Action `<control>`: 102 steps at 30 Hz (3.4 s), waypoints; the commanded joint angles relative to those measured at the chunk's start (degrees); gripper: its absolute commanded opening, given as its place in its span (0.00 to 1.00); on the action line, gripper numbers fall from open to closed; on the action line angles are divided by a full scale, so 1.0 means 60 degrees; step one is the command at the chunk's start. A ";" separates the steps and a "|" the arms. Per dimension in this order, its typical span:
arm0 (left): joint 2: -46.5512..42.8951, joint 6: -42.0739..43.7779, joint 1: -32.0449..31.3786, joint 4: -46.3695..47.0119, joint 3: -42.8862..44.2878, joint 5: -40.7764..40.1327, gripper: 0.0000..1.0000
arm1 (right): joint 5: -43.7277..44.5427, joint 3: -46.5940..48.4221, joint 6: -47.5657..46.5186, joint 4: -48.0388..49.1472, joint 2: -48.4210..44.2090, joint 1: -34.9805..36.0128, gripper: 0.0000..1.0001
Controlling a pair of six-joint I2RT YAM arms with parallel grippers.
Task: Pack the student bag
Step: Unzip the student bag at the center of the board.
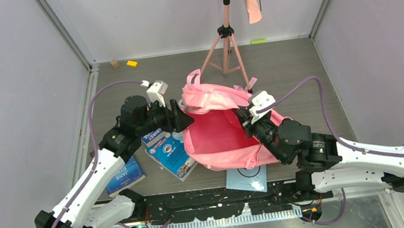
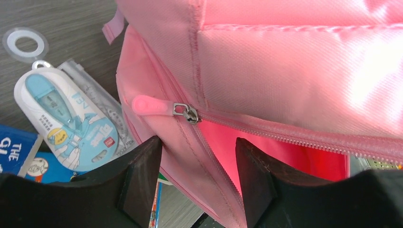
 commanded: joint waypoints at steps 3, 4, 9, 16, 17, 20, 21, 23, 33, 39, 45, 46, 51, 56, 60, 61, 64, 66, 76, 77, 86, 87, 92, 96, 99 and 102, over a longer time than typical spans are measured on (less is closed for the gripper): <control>-0.0168 0.0389 0.0008 0.1588 -0.0048 0.1858 0.58 | 0.0553 0.0346 0.0058 0.1387 -0.0510 -0.0011 0.00; -0.0045 0.0350 0.0008 0.1794 -0.0070 0.2405 0.56 | 0.0657 0.0282 -0.0100 0.1497 -0.0557 -0.0011 0.00; 0.0464 -0.0024 -0.0204 0.2712 -0.0202 0.3781 0.40 | 0.1441 -0.0232 -0.1268 0.2287 -0.0509 -0.0011 0.00; 0.1193 -0.0490 -0.0856 0.3600 -0.0496 0.3243 0.05 | 0.1953 -0.0144 -0.0466 0.0873 -0.0058 -0.0011 0.12; 0.1280 -0.0602 -0.1076 0.3803 -0.0590 0.2879 0.00 | 0.1965 0.0003 0.0029 0.0160 0.0000 -0.0011 0.22; 0.1535 -0.1025 -0.1810 0.4106 -0.0824 0.1259 0.00 | 0.1110 0.0399 0.1249 -0.1469 0.0048 -0.0011 0.46; 0.1552 -0.1278 -0.1999 0.4194 -0.0996 0.0308 0.00 | 0.0497 0.0683 0.1904 -0.2326 0.0096 -0.0022 0.57; 0.1527 -0.2080 -0.2193 0.4739 -0.1473 -0.0732 0.00 | -0.0321 0.1121 0.2731 -0.3427 0.0236 -0.0013 0.68; 0.1737 -0.2588 -0.3180 0.6134 -0.2547 -0.2350 0.00 | -0.4097 0.2301 0.5365 -0.5118 0.0952 -0.0019 0.88; 0.2372 -0.2273 -0.3925 0.6256 -0.2508 -0.2331 0.00 | -0.1278 0.1873 0.6857 -0.4215 0.1329 -0.0011 0.91; 0.1513 -0.2084 -0.3933 0.5346 -0.3145 -0.2922 0.27 | 0.0093 0.2155 0.6906 -0.4236 0.2361 -0.0011 0.91; 0.1251 -0.2044 -0.3933 0.4971 -0.3241 -0.3158 0.36 | 0.0224 0.2211 0.6846 -0.4257 0.2564 -0.0011 0.91; 0.0051 -0.1220 -0.3835 0.2743 -0.3320 -0.4252 0.63 | 0.0431 0.2832 0.6560 -0.4933 0.3231 -0.0299 0.92; -0.0726 -0.0778 -0.3158 0.1465 -0.3222 -0.3923 0.79 | -0.0345 0.3206 0.6418 -0.5093 0.3811 -0.1295 0.93; -0.0963 -0.0593 -0.1912 0.0674 -0.2906 -0.3531 0.85 | -0.1691 0.3668 0.6210 -0.5208 0.4509 -0.2150 0.93; -0.1003 -0.0591 -0.1549 0.0612 -0.2883 -0.3384 0.86 | -0.1862 0.3788 0.6146 -0.5277 0.4676 -0.2187 0.93; -0.1125 -0.0755 -0.0457 0.0602 -0.2941 -0.2701 0.88 | -0.2020 0.4530 0.5934 -0.5819 0.5660 -0.2237 0.93; -0.1163 -0.0900 0.0005 0.0729 -0.3063 -0.2483 0.89 | -0.2059 0.4846 0.5893 -0.6004 0.6243 -0.2240 0.93; -0.1212 -0.1130 0.0628 0.0815 -0.3389 -0.2443 0.91 | -0.1547 0.5928 0.6501 -0.6185 0.8832 -0.2288 0.93; -0.1232 -0.1088 0.0647 0.0758 -0.3379 -0.2518 0.92 | -0.1492 0.6138 0.6593 -0.6288 0.9199 -0.2283 0.93; -0.1928 -0.0962 0.0769 0.0429 -0.3597 -0.3034 0.93 | 0.0368 0.6673 0.7056 -0.7216 1.0886 -0.2358 0.93; -0.1999 -0.0941 0.0769 0.0427 -0.3644 -0.3068 0.94 | 0.0428 0.6635 0.7067 -0.7249 1.0955 -0.2407 0.92; -0.2076 -0.0804 0.0777 0.0414 -0.3694 -0.2873 0.94 | 0.0505 0.6715 0.7229 -0.7523 1.1288 -0.2485 0.77; -0.1973 -0.0486 0.0769 0.1119 -0.3864 -0.2052 0.94 | 0.0511 0.6688 0.7426 -0.7767 1.0883 -0.2487 0.27; -0.1611 0.0129 0.0758 0.1892 -0.3855 -0.0191 0.89 | 0.0382 0.6423 0.7444 -0.7744 0.9855 -0.2495 0.07; -0.1208 0.0484 0.0593 0.2617 -0.3827 0.0824 0.85 | -0.0073 0.5817 0.7038 -0.7305 0.8669 -0.2506 0.01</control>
